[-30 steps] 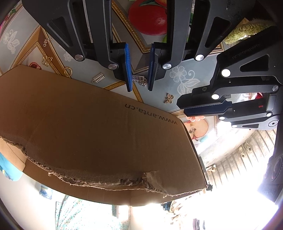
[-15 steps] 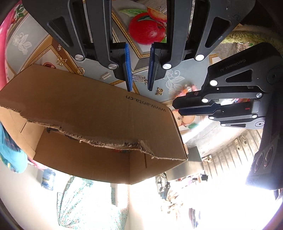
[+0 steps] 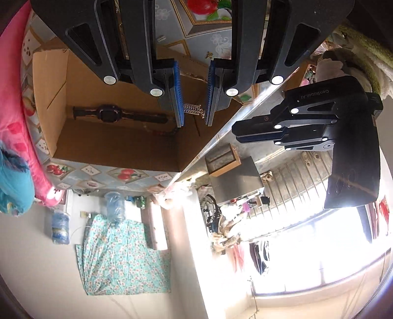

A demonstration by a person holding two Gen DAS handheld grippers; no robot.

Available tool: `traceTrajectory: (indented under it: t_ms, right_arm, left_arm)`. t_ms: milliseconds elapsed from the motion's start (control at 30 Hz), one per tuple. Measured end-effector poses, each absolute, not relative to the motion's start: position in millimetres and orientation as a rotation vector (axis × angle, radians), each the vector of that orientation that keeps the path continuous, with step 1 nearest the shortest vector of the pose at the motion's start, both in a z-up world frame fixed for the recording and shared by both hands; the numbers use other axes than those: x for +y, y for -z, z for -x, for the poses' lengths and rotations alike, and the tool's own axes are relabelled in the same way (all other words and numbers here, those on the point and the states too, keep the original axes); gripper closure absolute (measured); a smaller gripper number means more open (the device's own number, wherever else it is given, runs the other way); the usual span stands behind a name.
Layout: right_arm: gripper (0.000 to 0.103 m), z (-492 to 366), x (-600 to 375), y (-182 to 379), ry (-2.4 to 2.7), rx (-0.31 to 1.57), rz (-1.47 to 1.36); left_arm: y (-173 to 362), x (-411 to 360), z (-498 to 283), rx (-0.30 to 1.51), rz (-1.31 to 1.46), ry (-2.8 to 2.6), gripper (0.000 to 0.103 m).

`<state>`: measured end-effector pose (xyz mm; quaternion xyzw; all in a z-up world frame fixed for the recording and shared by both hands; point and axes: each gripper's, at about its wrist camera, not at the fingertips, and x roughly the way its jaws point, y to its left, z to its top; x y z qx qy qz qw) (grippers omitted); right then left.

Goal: Organize jewelry
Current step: 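Carry both charms into the box and open both tools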

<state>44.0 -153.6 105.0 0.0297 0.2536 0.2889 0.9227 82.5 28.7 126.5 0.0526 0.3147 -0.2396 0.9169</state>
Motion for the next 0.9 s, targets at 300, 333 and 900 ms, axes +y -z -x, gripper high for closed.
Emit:
traceTrajectory:
  t_ms: [300,333,900]
  right_arm:
    - [0.087,-140,-137,-56,-0.545,0.898,-0.085]
    - [0.087,-148,-138,-51,-0.539,0.935,-0.099]
    - [0.074,-171,-167,-56,-0.517,0.913,-0.242]
  left_arm:
    - [-93,-2,-167,0.822,-0.180,0.494,0.091]
    - [-88,-5,-173,0.843,-0.185,0.494,0.091]
    - [-75,1,-187,0.857,-0.129,0.444,0.077]
